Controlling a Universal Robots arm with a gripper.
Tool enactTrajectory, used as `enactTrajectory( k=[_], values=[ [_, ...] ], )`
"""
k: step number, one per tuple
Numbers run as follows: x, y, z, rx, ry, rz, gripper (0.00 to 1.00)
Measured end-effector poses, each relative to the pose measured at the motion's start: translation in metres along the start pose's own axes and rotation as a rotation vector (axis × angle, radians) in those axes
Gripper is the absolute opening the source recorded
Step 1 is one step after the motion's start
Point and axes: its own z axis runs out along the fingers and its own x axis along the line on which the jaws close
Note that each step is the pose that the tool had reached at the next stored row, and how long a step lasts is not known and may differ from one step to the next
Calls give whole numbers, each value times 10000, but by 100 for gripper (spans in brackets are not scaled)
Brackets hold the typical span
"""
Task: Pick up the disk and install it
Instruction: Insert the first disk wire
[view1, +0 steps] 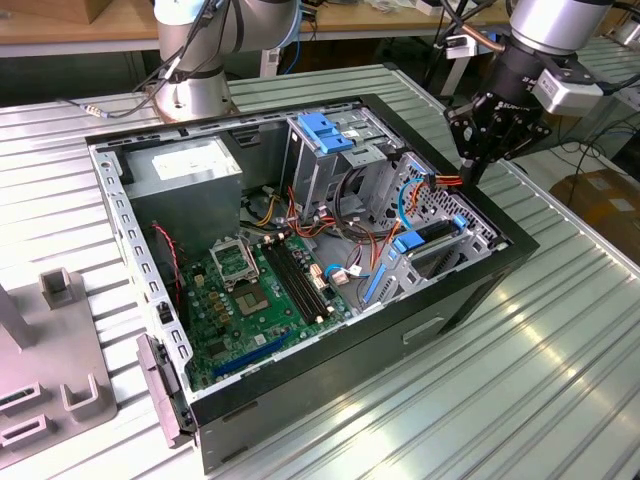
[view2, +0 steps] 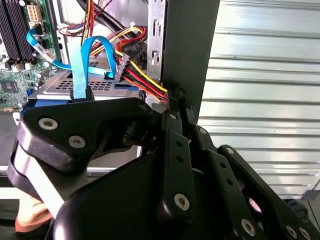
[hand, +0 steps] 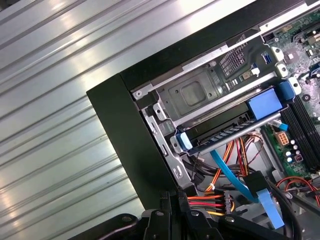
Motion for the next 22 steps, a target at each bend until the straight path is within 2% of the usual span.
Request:
enactTrajectory(
  k=[4, 9, 17, 20, 21, 22],
  values=[
    [0, 0, 0, -10, -2, 180, 17],
    [0, 0, 0, -47, -5, 712, 17],
    [-19, 10, -1, -61, 1, 767, 17],
    [-20, 10, -1, -110, -3, 1435, 17],
    [-20, 10, 0, -126, 2, 1547, 17],
    [-84, 45, -4, -152, 7, 1762, 17]
  ],
)
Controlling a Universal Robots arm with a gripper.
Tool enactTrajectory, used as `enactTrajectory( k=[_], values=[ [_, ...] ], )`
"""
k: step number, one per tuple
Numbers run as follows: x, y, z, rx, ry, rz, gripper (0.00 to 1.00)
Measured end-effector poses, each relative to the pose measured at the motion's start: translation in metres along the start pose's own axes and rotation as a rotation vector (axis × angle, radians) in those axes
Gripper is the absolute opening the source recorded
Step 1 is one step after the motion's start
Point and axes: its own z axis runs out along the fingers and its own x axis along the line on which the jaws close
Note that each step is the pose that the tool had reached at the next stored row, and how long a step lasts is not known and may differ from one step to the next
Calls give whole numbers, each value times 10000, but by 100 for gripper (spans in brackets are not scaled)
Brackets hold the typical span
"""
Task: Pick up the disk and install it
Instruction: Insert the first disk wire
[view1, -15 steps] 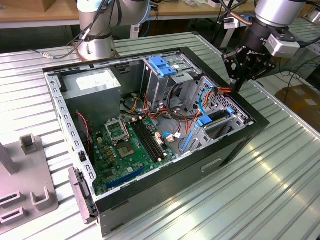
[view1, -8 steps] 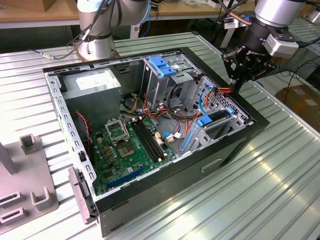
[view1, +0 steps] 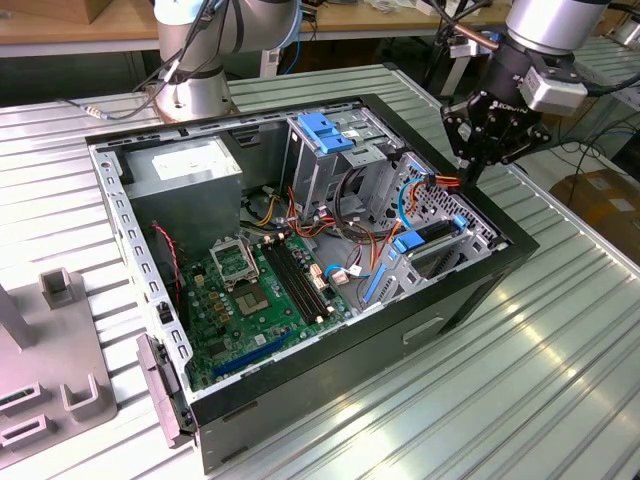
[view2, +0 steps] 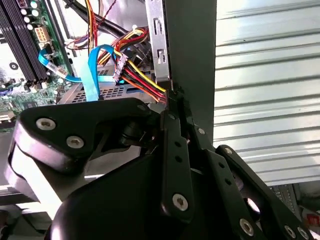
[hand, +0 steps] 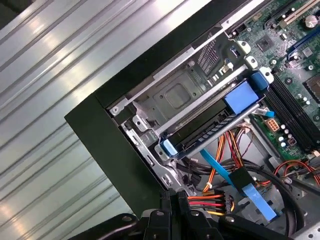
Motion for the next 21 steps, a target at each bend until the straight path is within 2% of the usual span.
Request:
enactTrajectory(
  k=[1, 2, 4, 10, 14, 17, 21],
  values=[
    [-9, 7, 2, -57, 0, 685, 17],
    [-9, 7, 3, -85, -3, 1078, 17],
    [-10, 7, 7, -128, 0, 1550, 17],
    [-48, 37, 7, -150, -3, 1862, 17],
    [-48, 37, 9, -182, -10, 2348, 17],
    [-49, 37, 11, -223, -20, 2975, 17],
    [-50, 37, 14, -257, -28, 3494, 17]
  ],
)
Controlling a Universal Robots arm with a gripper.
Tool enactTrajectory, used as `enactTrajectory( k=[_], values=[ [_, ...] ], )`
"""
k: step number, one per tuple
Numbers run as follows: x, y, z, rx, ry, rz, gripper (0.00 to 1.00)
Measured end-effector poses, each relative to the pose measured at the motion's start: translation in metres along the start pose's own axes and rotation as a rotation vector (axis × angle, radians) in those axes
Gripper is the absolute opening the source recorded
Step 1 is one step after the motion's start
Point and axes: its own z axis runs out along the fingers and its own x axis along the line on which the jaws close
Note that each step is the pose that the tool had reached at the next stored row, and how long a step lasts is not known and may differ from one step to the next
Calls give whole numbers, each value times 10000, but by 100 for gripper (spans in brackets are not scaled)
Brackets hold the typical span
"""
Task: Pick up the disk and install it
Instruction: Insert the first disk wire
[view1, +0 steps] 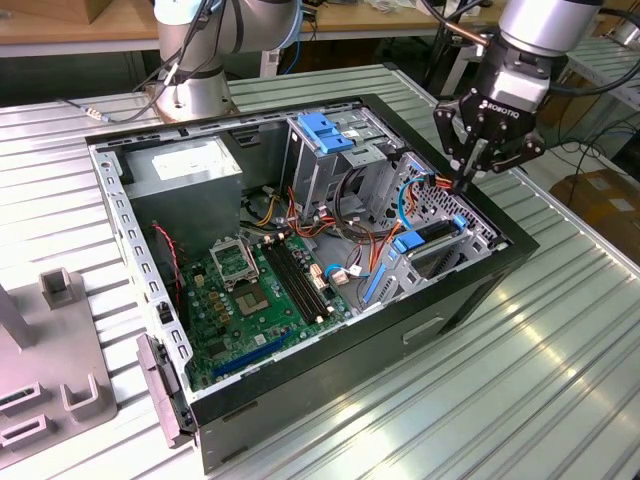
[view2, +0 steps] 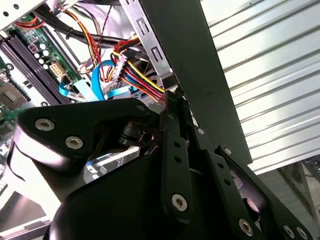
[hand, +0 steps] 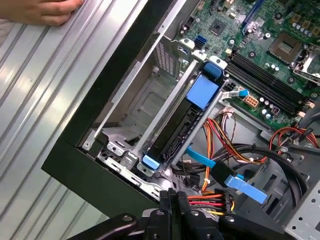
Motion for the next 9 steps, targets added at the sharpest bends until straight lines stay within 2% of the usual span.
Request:
enactTrajectory(
  k=[2, 6, 9],
  values=[
    [-5, 9, 2, -9, -5, 145, 17],
    [-43, 69, 2, -15, -4, 215, 17],
    [-48, 77, 4, -33, -6, 464, 17]
  ],
)
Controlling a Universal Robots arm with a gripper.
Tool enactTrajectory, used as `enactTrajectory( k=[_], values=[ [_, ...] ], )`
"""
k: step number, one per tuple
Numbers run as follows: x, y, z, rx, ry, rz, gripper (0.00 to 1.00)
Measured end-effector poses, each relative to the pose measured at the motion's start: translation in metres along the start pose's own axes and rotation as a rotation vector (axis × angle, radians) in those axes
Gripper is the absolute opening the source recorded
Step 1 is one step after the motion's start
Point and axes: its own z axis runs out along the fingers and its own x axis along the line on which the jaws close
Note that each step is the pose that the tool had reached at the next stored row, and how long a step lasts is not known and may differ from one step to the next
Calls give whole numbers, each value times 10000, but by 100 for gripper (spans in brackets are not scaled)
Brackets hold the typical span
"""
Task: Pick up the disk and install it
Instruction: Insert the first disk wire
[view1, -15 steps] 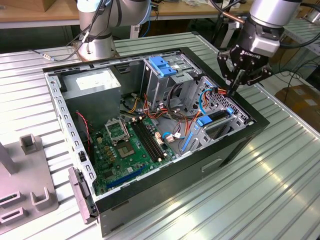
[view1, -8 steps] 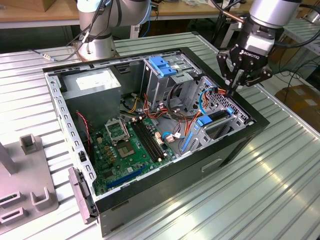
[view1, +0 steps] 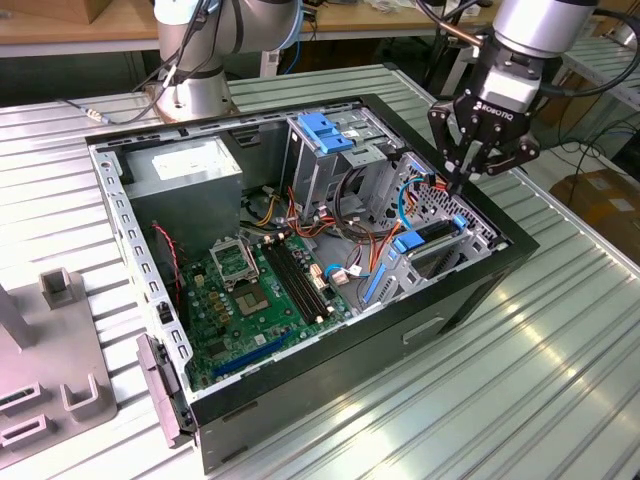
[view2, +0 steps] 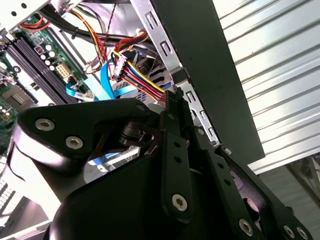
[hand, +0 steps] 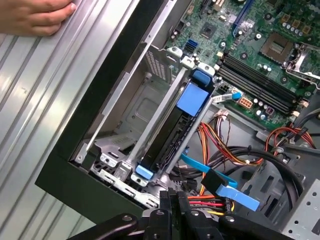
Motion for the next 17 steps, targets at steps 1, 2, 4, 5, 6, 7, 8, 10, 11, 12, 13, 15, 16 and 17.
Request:
enactTrajectory(
  k=[1, 2, 4, 5, 6, 7, 8, 10, 11, 12, 13, 15, 16, 17],
  values=[
    [-1, 0, 1, -8, -3, 131, 17],
    [-1, 0, 2, -19, -4, 275, 17],
    [-1, 0, 5, -38, -10, 577, 17],
    [-1, 0, 7, -47, -12, 716, 17],
    [-1, 0, 9, -56, -15, 844, 17],
    [-1, 0, 11, -69, -17, 1029, 17],
    [-1, 0, 14, -82, -19, 1221, 17],
    [-2, 0, 20, -105, -21, 1536, 17],
    [-2, 0, 23, -118, -23, 1720, 17],
    [-2, 0, 25, -128, -26, 1861, 17],
    [-2, -1, 27, -138, -27, 2013, 17],
    [-3, -1, 32, -158, -32, 2309, 17],
    [-3, 0, 33, -163, -33, 2384, 17],
    [-3, 0, 35, -168, -35, 2453, 17]
  ],
)
